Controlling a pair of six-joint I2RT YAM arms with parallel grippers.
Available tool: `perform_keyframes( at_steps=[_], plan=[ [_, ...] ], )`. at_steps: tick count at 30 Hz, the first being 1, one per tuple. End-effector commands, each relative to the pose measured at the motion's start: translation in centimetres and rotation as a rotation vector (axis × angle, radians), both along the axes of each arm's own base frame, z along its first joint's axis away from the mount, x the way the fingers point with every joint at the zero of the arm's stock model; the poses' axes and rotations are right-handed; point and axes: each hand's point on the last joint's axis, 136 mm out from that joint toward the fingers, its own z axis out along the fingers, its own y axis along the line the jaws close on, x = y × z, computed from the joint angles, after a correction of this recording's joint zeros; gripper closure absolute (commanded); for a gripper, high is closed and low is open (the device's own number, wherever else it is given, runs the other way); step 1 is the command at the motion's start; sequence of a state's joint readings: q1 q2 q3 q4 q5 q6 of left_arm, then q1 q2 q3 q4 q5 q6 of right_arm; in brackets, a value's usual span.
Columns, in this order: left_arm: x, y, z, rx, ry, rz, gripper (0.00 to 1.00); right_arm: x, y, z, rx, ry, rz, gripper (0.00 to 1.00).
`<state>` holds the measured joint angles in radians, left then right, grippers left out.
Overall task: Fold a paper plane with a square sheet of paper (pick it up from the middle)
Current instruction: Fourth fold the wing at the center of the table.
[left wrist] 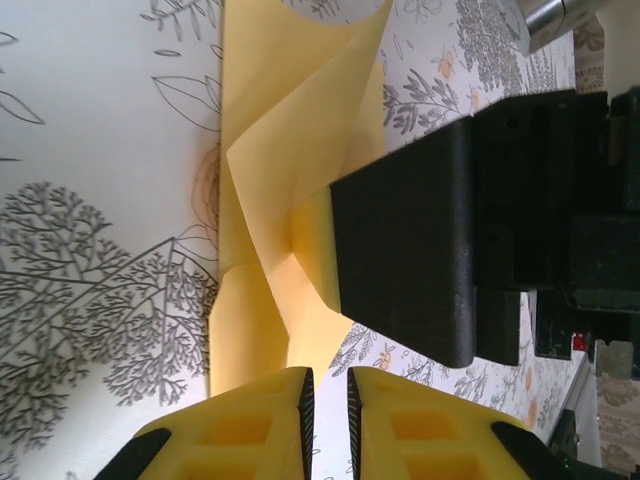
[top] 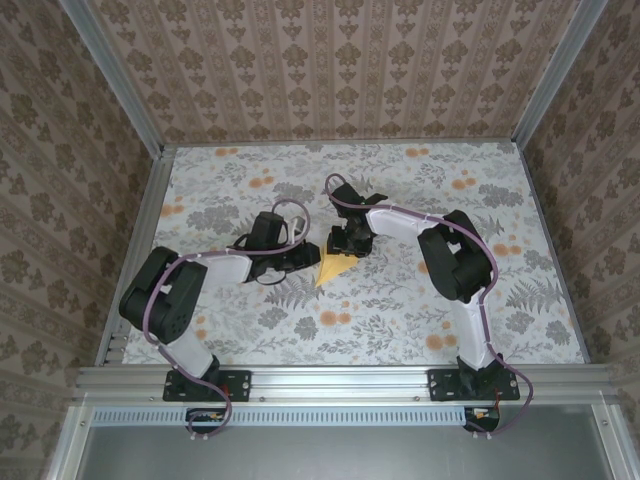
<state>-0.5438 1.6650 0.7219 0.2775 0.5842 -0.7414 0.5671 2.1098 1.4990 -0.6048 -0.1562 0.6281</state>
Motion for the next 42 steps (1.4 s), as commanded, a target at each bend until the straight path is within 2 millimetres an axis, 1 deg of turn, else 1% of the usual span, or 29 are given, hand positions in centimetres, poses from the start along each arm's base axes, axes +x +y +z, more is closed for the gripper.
perform_keyframes(
  at_steps=[1,5,10,18,26,29,36,40,42],
  plan=[
    [-0.5,-1.4,0.2,-0.035,0.004,-0.050,0.82,-3.9,-4.9,-6.7,-0.241,0.174,-0.035,0.56],
    [-1.0,-2.3,-0.2,-0.035,0.012,-0.082,0.82,-4.0,-5.0,-6.8,-0.246,0.177,-0.056,0.56],
    [-1.1,-2.5,-1.1,-0.021,0.031,-0.089,0.82,-4.0,-5.0,-6.9,-0.237,0.182,-0.081,0.56],
    [-0.6,-1.3,-3.0,0.058,0.063,-0.032,0.89,-4.0,-5.4,-6.7,-0.233,0.177,-0.115,0.57],
    [-0.7,-0.6,-4.4,0.095,0.099,-0.016,0.90,-4.0,-5.8,-6.6,-0.230,0.174,-0.143,0.60],
    [-0.7,-0.4,-4.7,0.103,0.110,-0.009,0.91,-4.0,-5.8,-6.6,-0.230,0.176,-0.152,0.61],
    [-0.8,-0.3,-5.0,0.107,0.124,-0.007,0.92,-3.9,-5.8,-6.6,-0.225,0.176,-0.159,0.61],
    [-0.9,-0.2,-5.2,0.111,0.132,-0.007,0.92,-3.6,-5.4,-6.2,-0.202,0.165,-0.152,0.58],
    [-0.9,-0.2,-5.2,0.111,0.135,-0.009,0.92,-3.3,-4.9,-5.6,-0.167,0.148,-0.142,0.57]
  ],
)
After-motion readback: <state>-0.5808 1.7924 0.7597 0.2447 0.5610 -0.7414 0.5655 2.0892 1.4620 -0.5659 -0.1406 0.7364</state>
